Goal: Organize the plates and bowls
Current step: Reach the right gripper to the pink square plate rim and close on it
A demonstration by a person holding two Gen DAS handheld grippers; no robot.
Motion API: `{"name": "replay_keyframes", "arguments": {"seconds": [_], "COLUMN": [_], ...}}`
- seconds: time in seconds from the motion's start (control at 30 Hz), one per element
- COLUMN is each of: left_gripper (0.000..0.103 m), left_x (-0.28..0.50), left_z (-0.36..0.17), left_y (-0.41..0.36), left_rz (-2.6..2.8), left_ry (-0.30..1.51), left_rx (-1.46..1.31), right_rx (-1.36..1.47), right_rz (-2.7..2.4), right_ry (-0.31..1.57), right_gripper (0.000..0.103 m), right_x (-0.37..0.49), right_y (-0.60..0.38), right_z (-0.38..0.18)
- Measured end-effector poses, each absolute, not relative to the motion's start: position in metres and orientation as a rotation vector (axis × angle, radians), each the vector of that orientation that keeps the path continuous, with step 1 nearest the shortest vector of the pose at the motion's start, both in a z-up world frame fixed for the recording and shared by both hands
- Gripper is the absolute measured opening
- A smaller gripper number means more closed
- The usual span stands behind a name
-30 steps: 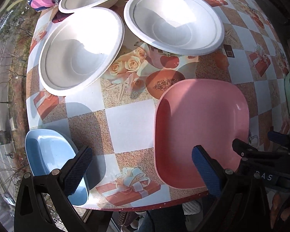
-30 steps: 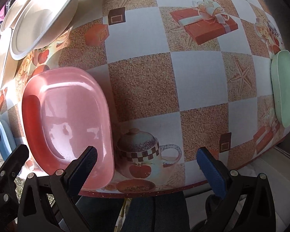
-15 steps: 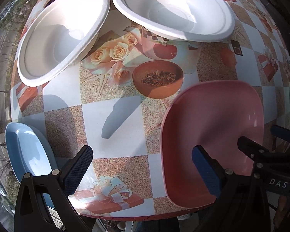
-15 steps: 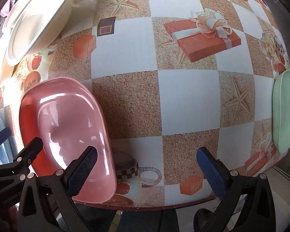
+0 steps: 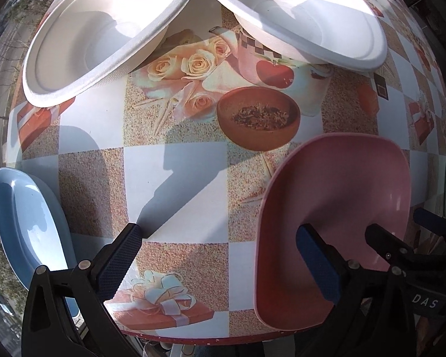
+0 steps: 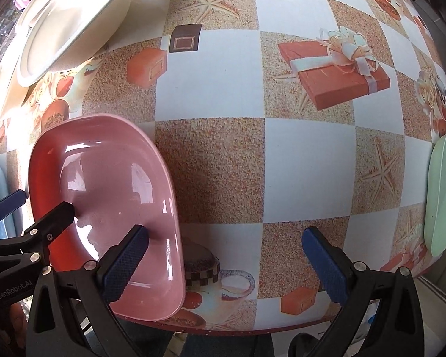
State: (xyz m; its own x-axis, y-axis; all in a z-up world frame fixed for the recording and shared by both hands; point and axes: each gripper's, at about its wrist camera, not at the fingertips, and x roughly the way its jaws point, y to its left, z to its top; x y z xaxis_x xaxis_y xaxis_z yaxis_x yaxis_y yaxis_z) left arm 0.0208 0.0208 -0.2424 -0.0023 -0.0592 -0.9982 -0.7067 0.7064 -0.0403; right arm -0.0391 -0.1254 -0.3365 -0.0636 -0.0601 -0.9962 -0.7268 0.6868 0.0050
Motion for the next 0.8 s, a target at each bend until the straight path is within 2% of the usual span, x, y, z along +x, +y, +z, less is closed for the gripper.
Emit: {"name": "replay_keyframes", "arguments": {"seconds": [0.17, 0.23, 0.27, 0.33, 0.37, 0.4, 0.43, 0.47, 0.5, 0.7, 0.8], "left_gripper": [0.101, 0.093, 0.09, 0.071, 0.066, 0.056, 0.048, 0.043, 0.032, 0.032, 0.032], "left_x": [0.027, 0.026, 0.026, 0.032, 0.034, 0.036, 0.039, 0.041, 0.041, 0.025, 0.016], "left_z": [-0.244, -0.24, -0.238, -0.235, -0.233, -0.234, -0.235, -0.239, -0.24, -0.247, -0.25], "left_y": [0.032, 0.028, 0.027, 0.02, 0.019, 0.017, 0.016, 0.015, 0.015, 0.013, 0.002], "left_rz": [0.568, 0.554, 0.538, 0.498, 0.476, 0.456, 0.435, 0.419, 0.398, 0.366, 0.363], "left_ry": [1.535, 1.531, 1.527, 1.525, 1.527, 1.53, 1.53, 1.532, 1.531, 1.551, 1.551], "left_rx": [-0.697, -0.676, -0.656, -0.62, -0.602, -0.585, -0.571, -0.556, -0.555, -0.5, -0.479], "right_rx": [-0.68, -0.701, -0.716, -0.756, -0.776, -0.797, -0.812, -0.814, -0.81, -0.753, -0.766], "right_rz": [0.608, 0.62, 0.639, 0.699, 0.727, 0.756, 0.782, 0.802, 0.815, 0.785, 0.781], "right_ry": [1.58, 1.579, 1.566, 1.529, 1.514, 1.5, 1.489, 1.487, 1.492, 1.576, 1.579], "right_gripper": [0.103, 0.102, 0.098, 0.084, 0.073, 0.061, 0.055, 0.045, 0.034, 0.023, 0.023], "right_x": [-0.036, -0.037, -0.04, -0.051, -0.056, -0.062, -0.067, -0.071, -0.073, -0.071, -0.073], "right_y": [-0.121, -0.117, -0.113, -0.105, -0.101, -0.097, -0.093, -0.091, -0.089, -0.088, -0.085], "right_z": [-0.34, -0.34, -0.337, -0.331, -0.328, -0.326, -0.325, -0.324, -0.324, -0.327, -0.327]}}
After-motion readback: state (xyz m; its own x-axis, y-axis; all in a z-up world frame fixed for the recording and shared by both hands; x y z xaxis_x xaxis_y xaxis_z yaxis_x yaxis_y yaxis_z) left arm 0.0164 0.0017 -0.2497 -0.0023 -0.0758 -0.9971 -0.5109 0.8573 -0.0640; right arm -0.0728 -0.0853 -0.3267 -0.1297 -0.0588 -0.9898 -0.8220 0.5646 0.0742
